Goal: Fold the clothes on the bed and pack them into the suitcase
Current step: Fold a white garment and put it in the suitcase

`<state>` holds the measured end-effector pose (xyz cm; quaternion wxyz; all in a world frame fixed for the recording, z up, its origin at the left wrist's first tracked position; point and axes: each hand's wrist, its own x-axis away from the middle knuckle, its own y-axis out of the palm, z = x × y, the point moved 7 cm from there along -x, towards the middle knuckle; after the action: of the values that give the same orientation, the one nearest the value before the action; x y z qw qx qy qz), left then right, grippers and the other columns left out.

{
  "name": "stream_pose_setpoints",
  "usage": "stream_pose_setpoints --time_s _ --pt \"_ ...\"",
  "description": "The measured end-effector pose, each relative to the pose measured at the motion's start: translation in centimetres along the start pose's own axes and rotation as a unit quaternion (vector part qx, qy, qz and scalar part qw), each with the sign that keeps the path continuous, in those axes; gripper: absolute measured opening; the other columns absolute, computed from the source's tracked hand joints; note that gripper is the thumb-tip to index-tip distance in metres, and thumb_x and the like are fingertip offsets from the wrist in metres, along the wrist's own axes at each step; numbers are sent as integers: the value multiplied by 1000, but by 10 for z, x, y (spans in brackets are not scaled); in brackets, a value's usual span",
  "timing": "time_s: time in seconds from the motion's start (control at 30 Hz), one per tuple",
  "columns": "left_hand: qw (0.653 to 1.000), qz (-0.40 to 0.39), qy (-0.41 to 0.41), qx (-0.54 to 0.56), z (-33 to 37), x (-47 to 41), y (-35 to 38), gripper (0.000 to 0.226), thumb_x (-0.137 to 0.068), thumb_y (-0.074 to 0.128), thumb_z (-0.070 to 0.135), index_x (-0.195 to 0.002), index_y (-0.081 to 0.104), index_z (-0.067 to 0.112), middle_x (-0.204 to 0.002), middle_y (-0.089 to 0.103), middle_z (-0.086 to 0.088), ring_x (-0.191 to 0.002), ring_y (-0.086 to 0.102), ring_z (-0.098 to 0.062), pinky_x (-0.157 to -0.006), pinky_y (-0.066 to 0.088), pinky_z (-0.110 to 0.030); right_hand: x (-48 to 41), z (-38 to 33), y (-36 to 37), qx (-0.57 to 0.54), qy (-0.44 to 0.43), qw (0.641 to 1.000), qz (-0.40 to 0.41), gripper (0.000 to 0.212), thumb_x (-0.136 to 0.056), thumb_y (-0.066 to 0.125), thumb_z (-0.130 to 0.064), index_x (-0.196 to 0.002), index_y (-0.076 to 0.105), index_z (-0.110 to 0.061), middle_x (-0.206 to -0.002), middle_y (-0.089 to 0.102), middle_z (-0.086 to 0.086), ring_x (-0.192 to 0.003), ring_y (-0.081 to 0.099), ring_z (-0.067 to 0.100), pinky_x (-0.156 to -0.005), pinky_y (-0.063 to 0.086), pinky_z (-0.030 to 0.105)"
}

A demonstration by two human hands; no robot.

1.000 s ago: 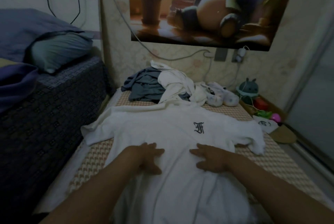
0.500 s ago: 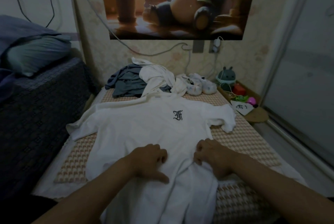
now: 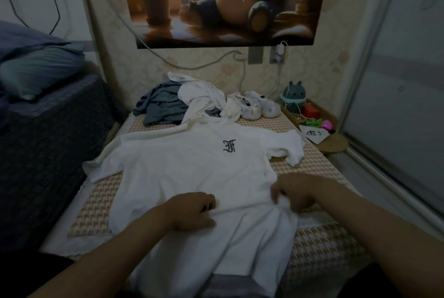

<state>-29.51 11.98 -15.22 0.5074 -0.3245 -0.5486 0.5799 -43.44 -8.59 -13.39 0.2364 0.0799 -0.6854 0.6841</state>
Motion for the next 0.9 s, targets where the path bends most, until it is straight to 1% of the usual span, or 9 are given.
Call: stream_pose_setpoints --time_s 0.07,0.2,0.33,0.47,0.57,0.67,0.73,0.8,0.9 --pt "1000 -8 0 -3 3 3 3 48 -76 62 67 -107 46 33 -107 53 10 -97 53 -13 -78 39 -29 -5 -23 7 -32 -44 998 -24 54 -66 81 -26 -112 53 -38 -107 39 -2 -96 41 17 -78 39 32" --pt "1000 -22 -12 -7 9 7 1 69 -62 61 82 -110 43 37 -108 51 13 -99 50 -11 -79 38 -30 -20 -48 -2 35 -92 992 83 28 -66 82 -36 -89 72 -23 -109 50 -1 -102 43 19 -85 44 36" --pt "993 -54 -21 102 18 9 -12 85 -59 67 81 -129 40 40 -124 49 17 -110 49 -7 -94 41 -29 -21 -40 -36 -215 -91 964 127 6 -87 67 -25 -88 61 -24 -95 60 -6 -86 55 11 -77 45 27" --pt "978 -75 -29 191 11 6 -33 89 -60 74 72 -134 38 39 -133 49 18 -116 51 -7 -102 43 -33 -35 -6 -89 -334 -37 898 284 18 -95 49 -13 -90 57 -29 -97 60 -8 -83 54 4 -71 40 26" --pt "988 47 -63 131 -23 -13 -65 50 -78 73 45 -121 52 32 -122 59 8 -107 56 -12 -91 45 -27 -55 21 -112 -406 40 830 381 14 -97 48 -22 -95 61 -26 -102 64 -3 -91 59 15 -72 41 28" --pt "950 234 -159 134 -75 -21 -108 35 -86 66 32 -119 56 30 -117 61 4 -102 57 -16 -85 47 -30 -73 43 -122 -416 165 778 442 22 -97 47 -26 -115 58 -18 -111 63 7 -100 58 28 -76 43 32" --pt "926 312 -187 96 -104 -22 -122 40 -87 67 30 -125 53 28 -121 58 3 -108 54 -19 -88 45 -32 -81 45 -124 -333 243 793 448 27 -93 50 -22 -120 53 -18 -115 60 10 -104 56 32 -79 44 36" --pt "928 325 -161 82 -120 -22 -123 36 -86 69 26 -119 56 31 -118 56 4 -107 54 -19 -90 47 -35 -95 33 -130 -189 238 843 443 43 -84 58 -16 -126 49 -20 -125 52 11 -115 48 33 -91 41 42" --pt "975 135 -81 154 -116 -30 -93 34 -79 74 44 -109 58 45 -122 54 12 -114 52 -11 -97 46 -31 -132 -7 -127 -151 50 926 342 59 -79 63 -10 -132 48 -30 -137 43 6 -129 39 30 -104 34 41"
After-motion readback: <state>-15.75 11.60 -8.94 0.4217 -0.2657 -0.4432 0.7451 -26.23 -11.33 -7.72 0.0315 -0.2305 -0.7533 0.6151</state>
